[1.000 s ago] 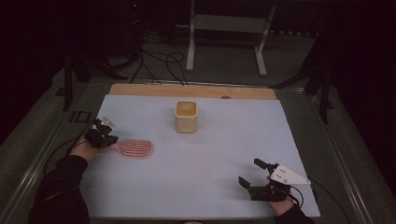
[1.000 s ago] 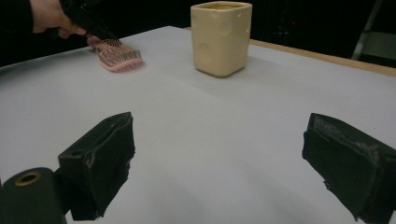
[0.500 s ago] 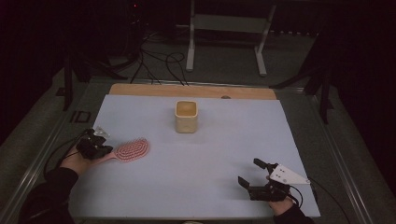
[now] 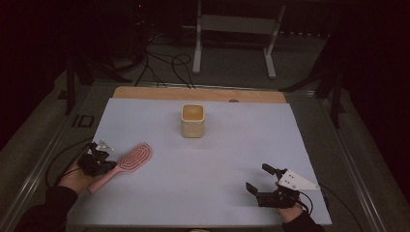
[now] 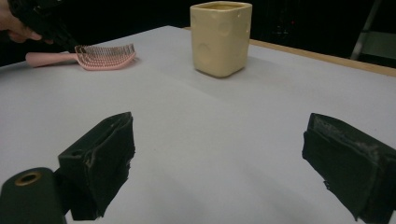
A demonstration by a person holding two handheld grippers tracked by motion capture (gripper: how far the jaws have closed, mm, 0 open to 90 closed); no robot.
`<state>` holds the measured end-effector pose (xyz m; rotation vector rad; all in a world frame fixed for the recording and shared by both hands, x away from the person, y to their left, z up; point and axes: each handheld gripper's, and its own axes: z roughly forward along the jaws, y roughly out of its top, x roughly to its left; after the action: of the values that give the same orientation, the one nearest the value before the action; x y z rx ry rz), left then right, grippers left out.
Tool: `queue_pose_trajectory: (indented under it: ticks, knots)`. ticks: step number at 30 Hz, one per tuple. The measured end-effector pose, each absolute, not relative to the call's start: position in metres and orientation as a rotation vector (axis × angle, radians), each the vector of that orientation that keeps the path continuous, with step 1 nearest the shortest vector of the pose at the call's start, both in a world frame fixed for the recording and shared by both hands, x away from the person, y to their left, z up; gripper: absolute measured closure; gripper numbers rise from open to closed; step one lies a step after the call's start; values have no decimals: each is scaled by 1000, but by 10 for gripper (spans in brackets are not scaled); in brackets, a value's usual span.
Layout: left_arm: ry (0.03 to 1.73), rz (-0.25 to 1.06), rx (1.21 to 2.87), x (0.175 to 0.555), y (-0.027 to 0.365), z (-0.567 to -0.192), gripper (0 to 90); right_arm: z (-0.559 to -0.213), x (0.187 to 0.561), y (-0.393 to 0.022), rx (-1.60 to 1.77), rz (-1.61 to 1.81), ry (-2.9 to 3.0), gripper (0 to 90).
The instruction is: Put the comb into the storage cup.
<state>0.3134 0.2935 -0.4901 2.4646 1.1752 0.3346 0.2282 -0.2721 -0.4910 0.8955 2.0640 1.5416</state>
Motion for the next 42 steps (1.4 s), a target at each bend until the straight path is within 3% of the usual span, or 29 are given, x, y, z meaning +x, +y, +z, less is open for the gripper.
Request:
queue_pose_trajectory:
  ticks: [18, 36, 39, 42]
  knots:
    - [1198, 260, 2453, 298, 286, -486, 900, -491, 228, -270, 894, 1543, 2068, 90]
    - [1277, 232, 2423, 291, 279, -454, 900, -491, 229, -271, 892, 1539, 2068, 90]
    - [1296, 220, 2424, 291, 278, -451, 887, -491, 229, -271, 892, 1541, 2067, 90]
    - [1305, 207, 2409, 289, 275, -448, 800, -491, 229, -271, 891, 1539, 2068, 90]
